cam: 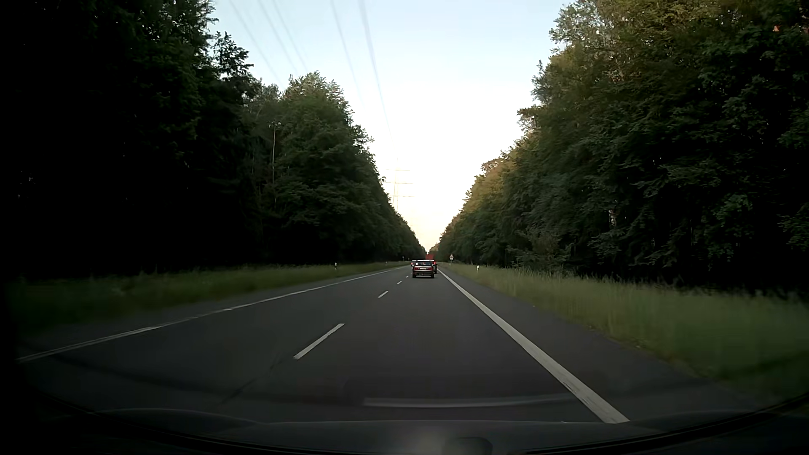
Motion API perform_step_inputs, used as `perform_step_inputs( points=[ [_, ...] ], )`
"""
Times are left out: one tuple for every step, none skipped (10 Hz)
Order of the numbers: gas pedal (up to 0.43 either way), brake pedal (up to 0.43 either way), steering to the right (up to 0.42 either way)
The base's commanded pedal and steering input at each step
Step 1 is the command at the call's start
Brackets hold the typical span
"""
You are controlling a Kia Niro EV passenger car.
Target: Follow the waypoints while adhering to traffic rules and regulations
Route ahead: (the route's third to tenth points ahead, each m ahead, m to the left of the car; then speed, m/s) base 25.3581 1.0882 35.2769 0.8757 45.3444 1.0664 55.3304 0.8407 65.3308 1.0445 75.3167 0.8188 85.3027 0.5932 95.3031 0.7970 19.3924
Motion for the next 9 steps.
perform_step_inputs(
  points=[
    [0.067,0.024,0.002],
    [0.067,0.024,0.001],
    [0.067,0.024,0.002],
    [0.067,0.018,0.002],
    [0.067,0.018,0.002],
    [0.067,0.018,0.002],
    [0.067,0.018,0.002],
    [0.067,0.018,0.002],
    [0.067,0.024,0.002]
  ],
)
